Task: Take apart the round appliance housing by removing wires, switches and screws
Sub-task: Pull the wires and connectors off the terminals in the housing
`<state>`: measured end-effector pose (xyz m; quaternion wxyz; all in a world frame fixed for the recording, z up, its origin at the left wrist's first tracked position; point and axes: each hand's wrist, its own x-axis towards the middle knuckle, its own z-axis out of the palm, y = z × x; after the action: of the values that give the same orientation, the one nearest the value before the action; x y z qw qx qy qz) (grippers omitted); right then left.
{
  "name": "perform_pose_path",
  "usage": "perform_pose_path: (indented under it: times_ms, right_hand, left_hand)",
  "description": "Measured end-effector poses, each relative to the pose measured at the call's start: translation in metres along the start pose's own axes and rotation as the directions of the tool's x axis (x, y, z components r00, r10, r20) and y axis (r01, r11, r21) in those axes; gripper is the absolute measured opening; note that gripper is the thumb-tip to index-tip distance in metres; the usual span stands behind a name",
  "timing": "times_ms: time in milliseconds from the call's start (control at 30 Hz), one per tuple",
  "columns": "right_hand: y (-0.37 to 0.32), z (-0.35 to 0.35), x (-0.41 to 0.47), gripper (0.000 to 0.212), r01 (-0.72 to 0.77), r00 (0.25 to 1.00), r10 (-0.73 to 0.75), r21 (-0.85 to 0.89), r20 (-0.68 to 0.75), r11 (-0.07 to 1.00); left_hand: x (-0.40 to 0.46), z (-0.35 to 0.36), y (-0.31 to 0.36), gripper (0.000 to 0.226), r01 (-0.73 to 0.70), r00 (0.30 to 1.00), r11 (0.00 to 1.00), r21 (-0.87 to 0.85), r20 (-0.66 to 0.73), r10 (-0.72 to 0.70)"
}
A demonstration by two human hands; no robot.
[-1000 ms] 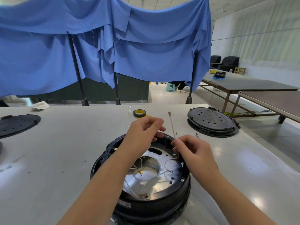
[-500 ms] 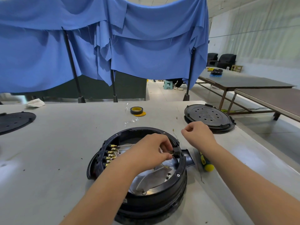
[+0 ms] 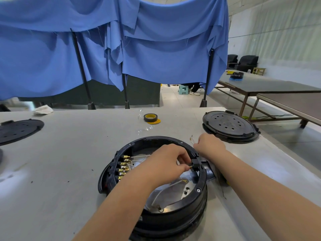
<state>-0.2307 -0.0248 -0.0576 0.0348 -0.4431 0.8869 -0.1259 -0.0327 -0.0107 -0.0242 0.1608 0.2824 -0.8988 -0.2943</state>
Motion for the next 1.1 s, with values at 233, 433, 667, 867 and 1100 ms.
perform_pose_path:
  times_ms: [233,433,667,867,1100]
  right_hand:
    - [0.003,0.002,-0.006,0.031,0.037,0.999,-0.036,0.024,-0.026,0.999]
    - [0.000,-0.019,-0.040,0.028,0.198,0.980,-0.160,0.441,-0.123,0.875]
    - [-0.006,-0.018,-0.088,0.015,0.236,0.969,-0.212,0.722,-0.125,0.650]
    - [0.001,-0.002,-0.095,0.032,0.233,0.968,-0.207,0.807,-0.140,0.542]
    - [0.003,0.007,-0.094,0.035,0.214,0.968,-0.206,0.893,-0.141,0.396]
  left_hand:
    - [0.001,0.000,-0.002,0.007,-0.008,1.000,1.000,0.004,-0.002,0.008]
    - [0.002,0.000,-0.003,0.007,-0.009,1.000,1.000,0.010,0.002,0.009]
    - [0.002,0.000,-0.005,0.007,0.006,1.000,0.996,0.085,-0.011,-0.005]
    - [-0.002,0.002,-0.002,0.015,0.020,0.998,0.991,0.135,0.056,-0.027]
    - [0.000,0.005,0.002,0.022,0.039,0.995,0.988,0.151,0.085,-0.052]
